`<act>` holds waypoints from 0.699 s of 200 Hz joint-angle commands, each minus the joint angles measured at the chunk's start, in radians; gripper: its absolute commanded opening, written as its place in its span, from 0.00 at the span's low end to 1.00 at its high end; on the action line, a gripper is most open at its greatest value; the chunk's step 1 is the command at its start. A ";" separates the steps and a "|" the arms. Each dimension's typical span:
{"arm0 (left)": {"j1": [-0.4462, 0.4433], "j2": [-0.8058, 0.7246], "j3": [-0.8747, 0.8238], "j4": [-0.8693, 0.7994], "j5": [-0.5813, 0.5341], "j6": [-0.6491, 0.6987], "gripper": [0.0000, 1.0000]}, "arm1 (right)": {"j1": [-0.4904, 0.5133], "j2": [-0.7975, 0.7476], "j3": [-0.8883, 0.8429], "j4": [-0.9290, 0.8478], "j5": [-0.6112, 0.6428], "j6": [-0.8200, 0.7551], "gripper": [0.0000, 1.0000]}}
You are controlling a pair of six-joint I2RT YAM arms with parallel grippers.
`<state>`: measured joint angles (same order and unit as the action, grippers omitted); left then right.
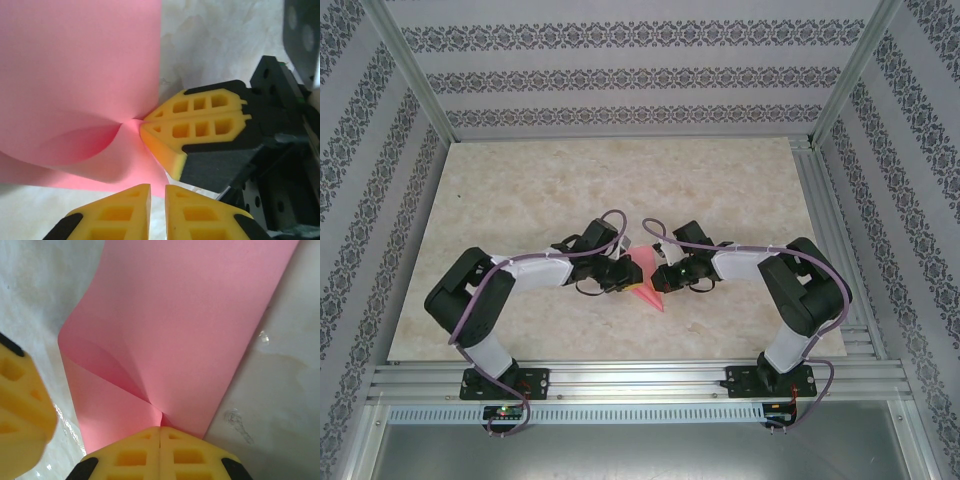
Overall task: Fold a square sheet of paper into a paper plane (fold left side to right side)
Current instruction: Third fold the triangle at the center of the table.
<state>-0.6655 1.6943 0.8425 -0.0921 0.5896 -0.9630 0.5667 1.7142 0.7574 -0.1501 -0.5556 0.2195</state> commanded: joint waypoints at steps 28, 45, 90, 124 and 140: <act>-0.019 0.054 0.013 -0.002 -0.039 0.010 0.16 | -0.001 0.064 -0.009 -0.044 0.062 0.003 0.00; -0.019 0.061 0.011 -0.010 -0.048 0.017 0.16 | -0.001 0.064 -0.009 -0.043 0.062 0.003 0.00; -0.019 0.091 0.010 -0.004 -0.051 0.018 0.15 | -0.002 0.067 -0.007 -0.049 0.068 0.007 0.00; -0.019 0.096 0.003 -0.018 -0.060 0.025 0.15 | -0.005 0.061 -0.008 -0.049 0.066 0.006 0.00; -0.019 0.100 -0.004 -0.023 -0.066 0.026 0.15 | -0.006 0.059 -0.007 -0.049 0.063 0.007 0.00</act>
<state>-0.6754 1.7786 0.8444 -0.0975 0.5579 -0.9585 0.5667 1.7252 0.7662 -0.1497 -0.5636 0.2195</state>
